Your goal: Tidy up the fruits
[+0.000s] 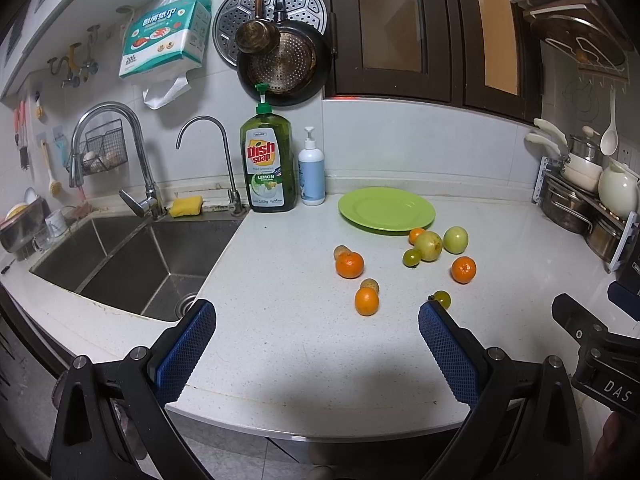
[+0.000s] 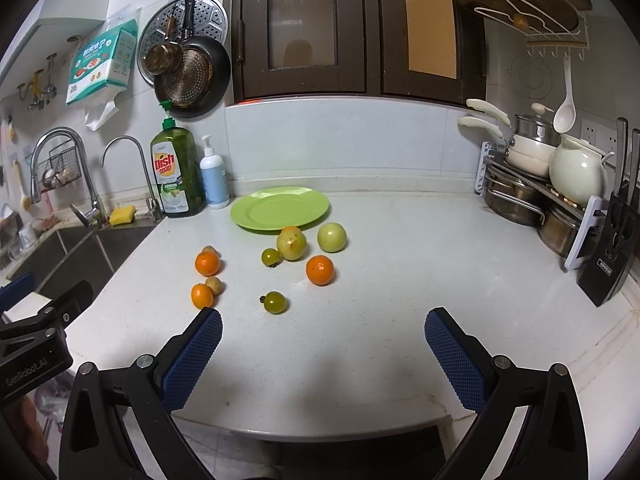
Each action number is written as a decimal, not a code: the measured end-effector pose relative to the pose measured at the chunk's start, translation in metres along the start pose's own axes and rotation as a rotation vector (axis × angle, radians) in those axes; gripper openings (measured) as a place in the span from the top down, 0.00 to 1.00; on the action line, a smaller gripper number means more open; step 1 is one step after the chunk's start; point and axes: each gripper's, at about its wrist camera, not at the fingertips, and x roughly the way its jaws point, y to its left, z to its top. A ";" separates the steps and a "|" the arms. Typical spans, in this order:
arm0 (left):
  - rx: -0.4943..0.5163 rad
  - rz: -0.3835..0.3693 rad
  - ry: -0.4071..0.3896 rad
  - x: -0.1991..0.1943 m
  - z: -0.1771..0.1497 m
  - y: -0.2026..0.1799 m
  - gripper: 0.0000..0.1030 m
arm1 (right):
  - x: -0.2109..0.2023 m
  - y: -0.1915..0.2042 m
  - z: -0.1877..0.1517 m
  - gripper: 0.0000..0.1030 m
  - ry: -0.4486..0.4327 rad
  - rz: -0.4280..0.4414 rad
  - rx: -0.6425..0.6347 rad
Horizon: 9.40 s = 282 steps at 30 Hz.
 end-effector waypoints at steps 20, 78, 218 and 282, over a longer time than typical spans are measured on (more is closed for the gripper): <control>0.000 -0.017 0.025 0.018 0.003 0.006 0.00 | 0.011 0.008 0.001 0.00 0.024 -0.010 -0.004; 0.139 -0.323 0.414 0.210 0.000 -0.036 0.61 | 0.207 0.045 0.001 0.52 0.417 0.196 -0.111; 0.214 -0.313 0.390 0.455 0.197 -0.088 0.51 | 0.448 0.015 0.190 0.60 0.420 0.173 -0.111; 0.122 -0.127 0.189 0.165 0.070 -0.028 0.13 | 0.164 0.002 0.072 0.34 0.170 0.088 -0.074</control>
